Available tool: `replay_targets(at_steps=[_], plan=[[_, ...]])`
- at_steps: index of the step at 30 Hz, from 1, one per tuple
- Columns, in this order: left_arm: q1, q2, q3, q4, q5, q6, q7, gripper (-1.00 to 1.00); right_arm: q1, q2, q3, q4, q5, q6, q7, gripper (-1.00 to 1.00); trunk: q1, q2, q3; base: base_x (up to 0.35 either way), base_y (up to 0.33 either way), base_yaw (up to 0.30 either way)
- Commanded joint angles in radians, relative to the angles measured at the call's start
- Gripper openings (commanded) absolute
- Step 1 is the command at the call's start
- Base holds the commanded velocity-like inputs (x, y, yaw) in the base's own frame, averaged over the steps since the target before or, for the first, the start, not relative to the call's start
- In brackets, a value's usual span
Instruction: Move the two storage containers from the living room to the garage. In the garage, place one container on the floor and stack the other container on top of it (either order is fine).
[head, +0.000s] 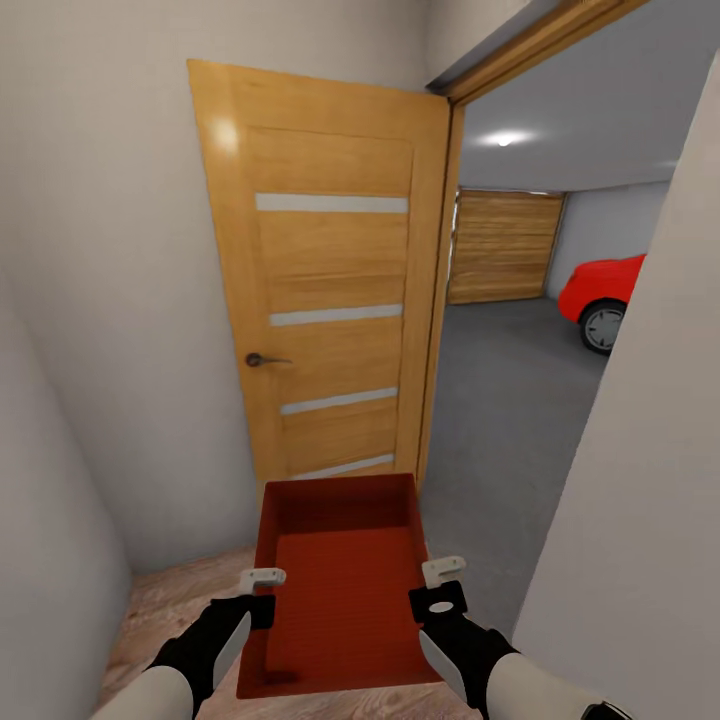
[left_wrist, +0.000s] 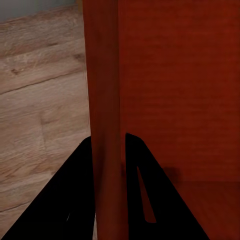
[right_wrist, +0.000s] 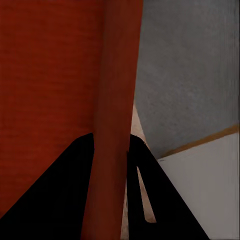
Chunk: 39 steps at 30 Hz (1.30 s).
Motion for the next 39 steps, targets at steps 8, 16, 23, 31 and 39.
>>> replay_targets(at_steps=[8, 16, 23, 31, 39], plan=[[0.0, -0.001, 0.008, -0.004, -0.013, 0.008, 0.005, -1.0, -0.001, 0.007, 0.002, -0.003, -0.015, 0.006, 0.016, -1.0, 0.0, -0.001, 0.0, 0.124, 0.109, -0.135], [0.0, 0.0, 0.008, -0.004, -0.013, 0.008, 0.005, -1.0, -0.001, 0.007, 0.002, -0.002, -0.015, 0.006, 0.016, -1.0, 0.0, -0.001, 0.0, 0.24, 0.213, -0.006], [0.0, -0.001, 0.007, -0.004, -0.013, 0.008, 0.005, -1.0, -0.001, 0.007, 0.003, -0.003, -0.015, 0.006, 0.016, -1.0, 0.0, -0.001, 0.0, 0.215, 0.19, -0.085], [0.0, -0.001, 0.007, -0.004, -0.013, 0.008, 0.005, -1.0, -0.001, 0.007, 0.003, -0.002, -0.015, 0.006, 0.016, -1.0, 0.0, -0.001, 0.0, 0.047, 0.033, -0.243], [0.0, -0.001, 0.007, -0.004, -0.013, 0.008, 0.005, -1.0, -0.001, 0.007, 0.003, -0.002, -0.015, 0.006, 0.016, -1.0, 0.0, -0.001, 0.0, 0.001, 0.0, -0.251]])
